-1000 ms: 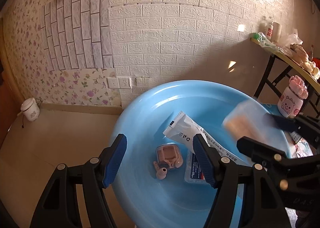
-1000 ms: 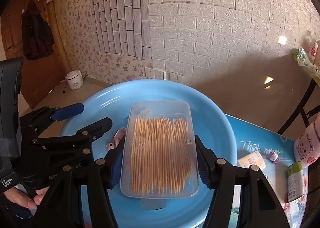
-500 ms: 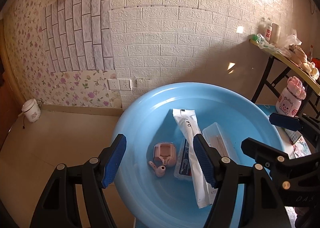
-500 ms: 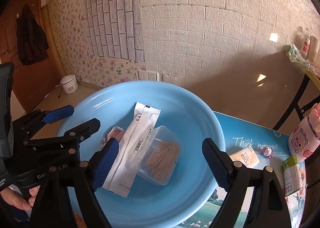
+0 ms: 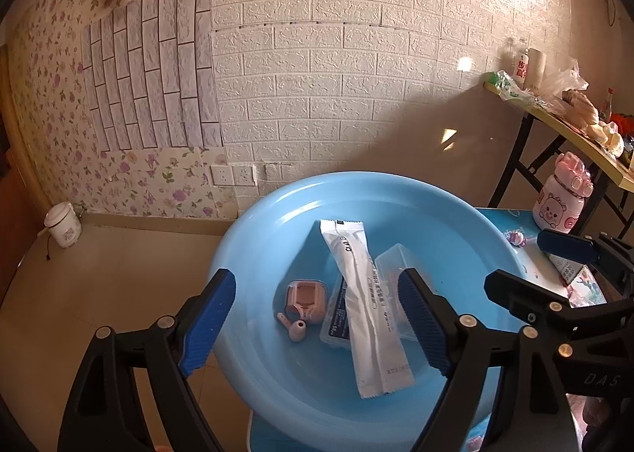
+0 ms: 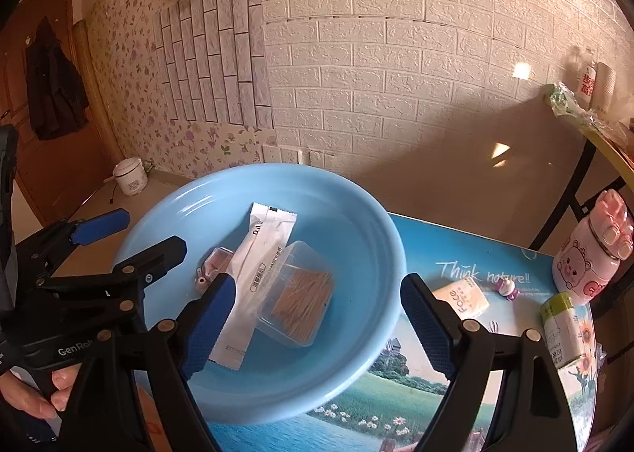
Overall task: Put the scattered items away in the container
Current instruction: 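Withdraw both tools from the basin toward the remaining table items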
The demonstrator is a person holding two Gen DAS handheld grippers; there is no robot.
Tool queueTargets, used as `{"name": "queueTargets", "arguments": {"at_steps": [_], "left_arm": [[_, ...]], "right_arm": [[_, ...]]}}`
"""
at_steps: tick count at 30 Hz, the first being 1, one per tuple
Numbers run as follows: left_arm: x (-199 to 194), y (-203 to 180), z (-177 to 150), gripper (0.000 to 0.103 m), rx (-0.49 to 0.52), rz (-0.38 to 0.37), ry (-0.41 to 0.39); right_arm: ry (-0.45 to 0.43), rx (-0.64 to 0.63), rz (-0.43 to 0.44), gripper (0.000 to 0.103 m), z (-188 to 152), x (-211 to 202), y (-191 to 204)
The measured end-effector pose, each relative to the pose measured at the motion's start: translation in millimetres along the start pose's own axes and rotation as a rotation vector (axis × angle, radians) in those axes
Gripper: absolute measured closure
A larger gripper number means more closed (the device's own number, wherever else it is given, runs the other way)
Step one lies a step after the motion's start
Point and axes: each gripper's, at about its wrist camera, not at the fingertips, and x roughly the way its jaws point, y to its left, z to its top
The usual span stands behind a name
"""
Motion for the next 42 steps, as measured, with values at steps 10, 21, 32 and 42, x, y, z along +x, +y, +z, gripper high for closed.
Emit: {"name": "queueTargets", "arguments": {"at_steps": [10,21,32,42], "left_arm": [[-24.4,-21.1,-3.8,0.009,0.009,-0.017,-0.014],[-47.3,-56.4,-12.9,0.002,0.035,-0.035,-0.022],[-57.4,-105.3,-27.2,0.002,0.079,-0.079,-0.014],[-59.1,-139.7,-35.1,0.002,0.135,-0.132,-0.004]], "right_arm": [[-0.017,0.046,-0.058,0.016,-19.4,-35.3,-16.9],[-0.051,0.116,-0.086,0.013,-46.2,-79.0,-51.0],[-0.096,0.208,-0.150,0.003,-74.8,-117.6,-107.5],[-0.106,0.296,-0.246,0.000,-101.9,-140.5,-169.4]]}}
